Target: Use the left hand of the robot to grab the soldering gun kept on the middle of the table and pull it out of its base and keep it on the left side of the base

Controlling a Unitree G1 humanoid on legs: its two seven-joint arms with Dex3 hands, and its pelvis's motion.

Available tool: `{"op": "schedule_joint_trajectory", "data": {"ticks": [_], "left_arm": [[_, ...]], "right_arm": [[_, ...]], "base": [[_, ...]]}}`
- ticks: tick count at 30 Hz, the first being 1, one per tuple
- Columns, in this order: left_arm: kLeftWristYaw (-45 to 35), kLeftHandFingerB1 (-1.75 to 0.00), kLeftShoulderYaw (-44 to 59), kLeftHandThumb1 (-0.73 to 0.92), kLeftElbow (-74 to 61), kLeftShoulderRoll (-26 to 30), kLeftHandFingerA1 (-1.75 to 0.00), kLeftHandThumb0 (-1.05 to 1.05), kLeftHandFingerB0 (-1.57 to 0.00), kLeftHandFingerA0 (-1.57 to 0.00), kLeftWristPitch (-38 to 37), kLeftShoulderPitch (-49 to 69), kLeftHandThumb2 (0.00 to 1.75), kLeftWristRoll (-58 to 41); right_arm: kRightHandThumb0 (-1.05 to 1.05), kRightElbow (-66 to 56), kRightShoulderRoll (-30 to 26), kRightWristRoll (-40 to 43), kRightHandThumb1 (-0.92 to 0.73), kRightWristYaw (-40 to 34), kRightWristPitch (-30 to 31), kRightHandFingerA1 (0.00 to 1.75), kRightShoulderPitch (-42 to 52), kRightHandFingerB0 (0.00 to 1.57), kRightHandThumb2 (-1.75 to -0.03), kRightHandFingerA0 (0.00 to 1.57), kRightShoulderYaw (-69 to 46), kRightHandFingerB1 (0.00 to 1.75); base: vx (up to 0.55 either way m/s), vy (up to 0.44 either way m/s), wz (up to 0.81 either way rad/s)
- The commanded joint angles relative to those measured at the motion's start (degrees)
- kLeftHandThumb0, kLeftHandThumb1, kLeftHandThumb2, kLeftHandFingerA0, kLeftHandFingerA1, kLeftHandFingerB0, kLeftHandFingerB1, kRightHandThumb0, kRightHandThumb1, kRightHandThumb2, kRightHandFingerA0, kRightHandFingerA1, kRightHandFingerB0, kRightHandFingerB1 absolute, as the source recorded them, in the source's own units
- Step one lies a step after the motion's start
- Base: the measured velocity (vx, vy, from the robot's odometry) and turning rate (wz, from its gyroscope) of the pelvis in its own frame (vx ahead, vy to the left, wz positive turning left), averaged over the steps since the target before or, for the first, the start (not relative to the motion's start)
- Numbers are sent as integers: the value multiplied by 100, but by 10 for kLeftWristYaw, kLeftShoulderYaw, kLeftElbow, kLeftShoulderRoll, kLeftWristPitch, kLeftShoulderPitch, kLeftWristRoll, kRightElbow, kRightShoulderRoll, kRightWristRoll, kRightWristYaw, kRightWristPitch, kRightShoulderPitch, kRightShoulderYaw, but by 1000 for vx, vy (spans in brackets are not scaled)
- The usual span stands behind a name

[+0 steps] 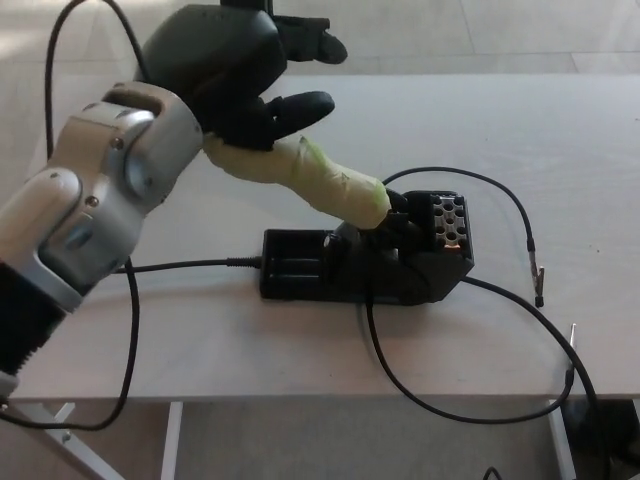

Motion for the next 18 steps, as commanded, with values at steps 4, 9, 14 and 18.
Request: {"op": "schedule_joint_trajectory", "data": {"ticks": [4, 9, 14, 18], "left_arm": [[-52, -41, -112, 92, -40, 58, -56, -81, -49, -61, -135, -46, 76, 199], [-95, -39, -101, 92, -53, 64, -52, -85, -44, -58, -129, -77, 76, 179], [-142, -41, -85, 92, -74, 86, -54, -86, -43, -56, -144, -103, 78, 173], [-169, -41, -70, 92, -98, 101, -53, -89, -43, -55, -152, -97, 76, 163]], "right_arm": [[-61, 1, -55, -15, -63, 15, -12, 55, -8, 37, -59, 45, 16, 36], [-61, 3, -59, -13, -63, 12, -6, 54, -14, 39, -59, 44, 17, 35], [-61, -2, -65, -10, -64, 16, -10, 55, -13, 38, -59, 42, 21, 36], [-60, -2, -68, -7, -64, 20, -12, 55, -16, 38, -59, 42, 22, 36]], "base": [[0, 0, 0], [0, 0, 0], [0, 0, 0], [0, 0, 0]]}}
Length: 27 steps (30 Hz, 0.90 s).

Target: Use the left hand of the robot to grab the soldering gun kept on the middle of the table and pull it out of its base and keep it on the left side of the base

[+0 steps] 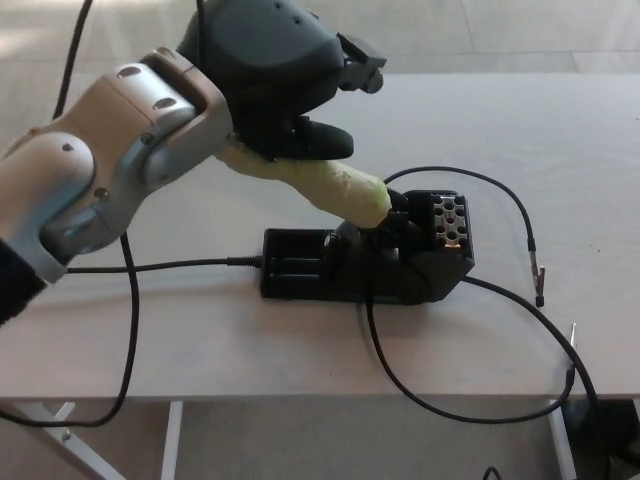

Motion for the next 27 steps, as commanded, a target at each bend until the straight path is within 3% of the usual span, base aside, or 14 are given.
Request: {"op": "schedule_joint_trajectory", "data": {"ticks": [1, 9, 10, 17, 18, 19, 20, 21, 22, 23, 24, 25, 26, 27], "left_arm": [[-110, -41, 15, 92, -48, 38, -53, -92, -44, -53, -62, -13, 77, 39], [-181, -39, 32, 92, -103, 76, -58, -95, -41, -52, -42, 27, 83, 39], [-193, -39, 32, 92, -104, 80, -60, -99, -32, -43, -38, 31, 86, 41], [-252, -36, 31, 92, -110, 97, -54, -98, -31, -31, -4, 66, 84, 54], [-262, -37, 30, 91, -112, 97, -53, -102, -25, -16, 7, 77, 82, 61], [-270, -44, 27, 79, -117, 100, -51, -97, -11, -4, 13, 83, 121, 78], [-272, -44, 29, 79, -118, 99, -51, -97, -11, -4, 12, 85, 121, 80], [-281, -37, 26, 92, -118, 100, -44, -100, -20, -3, 11, 84, 81, 91], [-287, -37, 20, 83, -118, 101, -15, -103, -13, 0, 12, 84, 123, 115], [-289, -37, 22, 83, -118, 100, -15, -103, -13, 0, 12, 85, 123, 117], [-295, -33, 20, 92, -119, 101, -1, -96, -10, 0, 11, 85, 76, 128], [-298, -33, 21, 92, -120, 101, -1, -96, -10, 0, 10, 86, 76, 134], [-288, -16, 17, 75, -115, 98, -24, -105, -9, 0, 12, 89, 111, 164], [-283, -12, 14, 69, -112, 94, -31, -95, -1, 0, 18, 92, 106, 187]], "right_arm": [[-61, -1, -29, -3, -63, 12, -11, 54, -6, 38, -59, 42, 4, 36], [-62, 5, -30, -3, -62, 15, -6, 57, -19, 39, -59, 43, 7, 36], [-62, 5, -30, -3, -62, 15, -5, 56, -20, 39, -59, 43, 7, 36], [-62, 5, -29, -2, -62, 15, -5, 57, -22, 39, -59, 45, 6, 36], [-61, 6, -29, -6, -63, 13, -4, 56, -23, 39, -59, 44, 10, 36], [-61, 5, -29, -8, -63, 15, -5, 57, -24, 38, -59, 43, 13, 36], [-61, 5, -29, -8, -63, 15, -5, 57, -24, 38, -59, 43, 13, 36], [-62, 6, -29, -6, -63, 16, -5, 58, -24, 38, -59, 43, 12, 36], [-62, 6, -30, -7, -62, 17, -7, 57, -23, 38, -59, 44, 13, 36], [-62, 6, -30, -7, -62, 17, -7, 57, -23, 38, -59, 44, 13, 36], [-62, 7, -29, -7, -62, 15, -7, 57, -23, 39, -59, 44, 13, 36], [-62, 7, -28, -7, -62, 14, -7, 57, -23, 39, -59, 44, 14, 36], [-62, 8, -29, -9, -62, 11, -5, 56, -25, 39, -59, 44, 15, 36], [-61, 9, -29, -11, -62, 10, -5, 56, -26, 39, -59, 43, 17, 36]], "base": [[0, 0, 0], [0, 0, 0], [0, 0, 0], [0, 0, 0], [0, 0, 0], [0, 0, 0], [0, 0, 0], [0, 0, 0], [0, 0, 0], [0, 0, 0], [0, 0, 0], [0, 0, 0], [0, 0, 0], [0, 0, 0]]}}
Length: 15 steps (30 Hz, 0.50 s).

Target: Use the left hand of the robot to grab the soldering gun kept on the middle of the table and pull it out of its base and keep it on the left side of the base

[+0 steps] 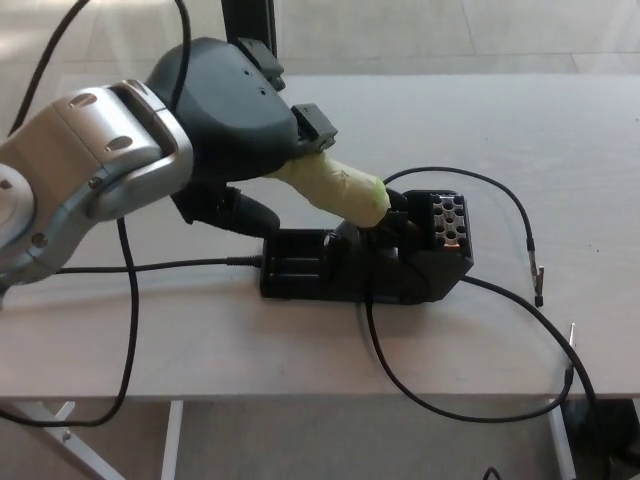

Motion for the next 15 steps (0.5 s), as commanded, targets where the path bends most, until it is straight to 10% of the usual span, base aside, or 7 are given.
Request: {"op": "schedule_joint_trajectory", "data": {"ticks": [1, 8, 10, 12, 13, 15], "left_arm": [[-78, -12, -6, 69, 5, 16, -31, -95, -1, 0, 30, 36, 106, 134], [41, -16, -6, 60, 0, 7, 0, -75, 0, 0, 45, 94, 72, 235], [100, 0, -7, 51, 11, 5, -9, -95, -17, 0, 46, 109, 78, 255], [225, -51, -9, 50, 38, -2, -56, -35, 0, -6, 45, 120, 102, 280], [280, -35, -7, 54, 55, -2, -112, -32, -26, -87, 25, 116, 56, 274], [396, -43, 3, 51, 100, -8, -131, -25, -30, -109, -25, 111, 59, 236]], "right_arm": [[-61, 9, -24, -9, -62, 0, -5, 56, -5, 39, -59, 43, 7, 36], [-60, 8, -23, -6, -62, 5, -9, 56, -2, 38, -59, 41, 6, 37], [-60, 6, -23, -4, -62, 5, -8, 57, -1, 39, -59, 42, 5, 37], [-60, 3, -26, -4, -62, 4, -6, 57, -2, 39, -59, 42, 5, 37], [-60, 4, -26, -6, -63, 3, -7, 57, -2, 40, -59, 40, 6, 38], [-59, 3, -26, -7, -64, 3, -13, 57, -1, 40, -59, 40, 7, 38]], "base": [[0, 0, 0], [0, 0, 0], [0, 0, 0], [0, 0, 0], [0, 0, 0], [0, 0, 0]]}}
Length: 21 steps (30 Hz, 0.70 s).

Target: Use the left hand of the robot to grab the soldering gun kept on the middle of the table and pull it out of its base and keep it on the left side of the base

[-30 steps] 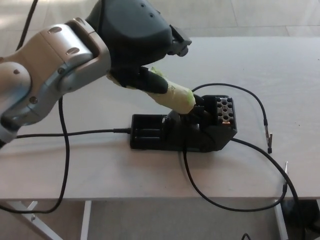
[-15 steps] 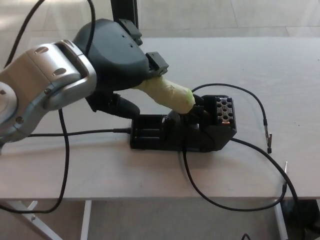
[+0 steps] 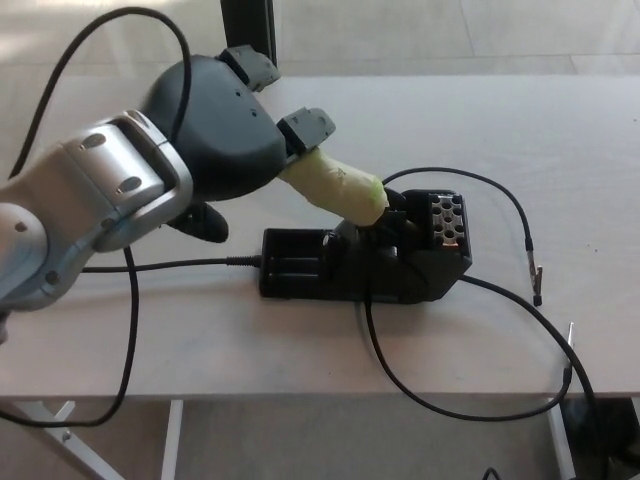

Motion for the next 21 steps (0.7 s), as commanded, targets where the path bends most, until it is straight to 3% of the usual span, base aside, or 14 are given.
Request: {"op": "schedule_joint_trajectory", "data": {"ticks": [1, 2, 3, 4, 6, 9, 10, 14, 15, 17, 20, 21], "left_arm": [[366, -49, 8, 50, 118, -8, -143, -24, -36, -115, -48, 68, 65, 118], [371, -49, 7, 50, 121, -9, -143, -24, -36, -115, -49, 69, 65, 116], [398, -56, 18, 50, 133, -19, -155, -22, -52, -111, -70, 74, 75, 88], [411, -71, 30, 58, 138, -28, -159, -32, -73, -100, -88, 79, 71, 58], [394, -79, 44, 58, 136, -37, -132, -29, -89, -103, -98, 85, 71, 25], [411, -77, 47, 55, 147, -45, -130, -29, -93, -106, -100, 87, 71, 20], [416, -84, 47, 54, 150, -46, -139, -28, -92, -105, -100, 87, 77, 21], [440, -81, 51, 51, 162, -47, -152, -28, -92, -102, -102, 89, 76, 21], [447, -92, 52, 48, 165, -48, -159, -27, -94, -101, -104, 89, 80, 22], [453, -97, 60, 55, 170, -51, -159, -24, -90, -97, -111, 89, 85, 12], [446, -88, 80, 53, 178, -60, -139, -22, -89, -101, -126, 89, 93, -21], [430, -109, 84, 48, 174, -53, -156, -20, -89, -97, -121, 86, 95, -20]], "right_arm": [[-58, 2, -26, -3, -64, 1, -14, 57, 0, 41, -59, 41, 1, 38], [-58, 2, -27, -4, -64, 0, -15, 57, 0, 41, -59, 41, 1, 38], [-57, 3, -25, -1, -63, -5, -16, 58, 0, 43, -59, 43, -3, 40], [-57, 0, -24, 1, -64, -12, -19, 61, 1, 45, -60, 45, -6, 41], [-57, 1, -23, 2, -64, -20, -20, 62, 0, 48, -60, 48, -8, 41], [-56, 2, -23, 3, -64, -27, -21, 63, -2, 51, -59, 52, -11, 42], [-57, 1, -23, 0, -64, -37, -25, 63, -2, 54, -59, 56, -10, 42], [-62, -1, -22, -2, -67, -54, -34, 66, -1, 59, -59, 65, -11, 41], [-61, -1, -21, 0, -67, -55, -35, 67, -1, 57, -60, 65, -12, 42], [-63, 0, -21, 3, -68, -59, -39, 66, 0, 54, -60, 65, -16, 43], [-66, 2, -21, 4, -70, -63, -40, 61, 1, 51, -61, 66, -18, 42], [-66, -1, -19, 10, -71, -63, -38, 62, 2, 52, -61, 67, -23, 43]], "base": [[0, 0, 0], [0, 0, 0], [0, 0, 0], [0, 0, 0], [0, 0, 0], [0, 0, 0], [0, 0, 0], [0, 0, 0], [0, 0, 0], [0, 0, 0], [0, 0, 0], [0, 0, 0]]}}
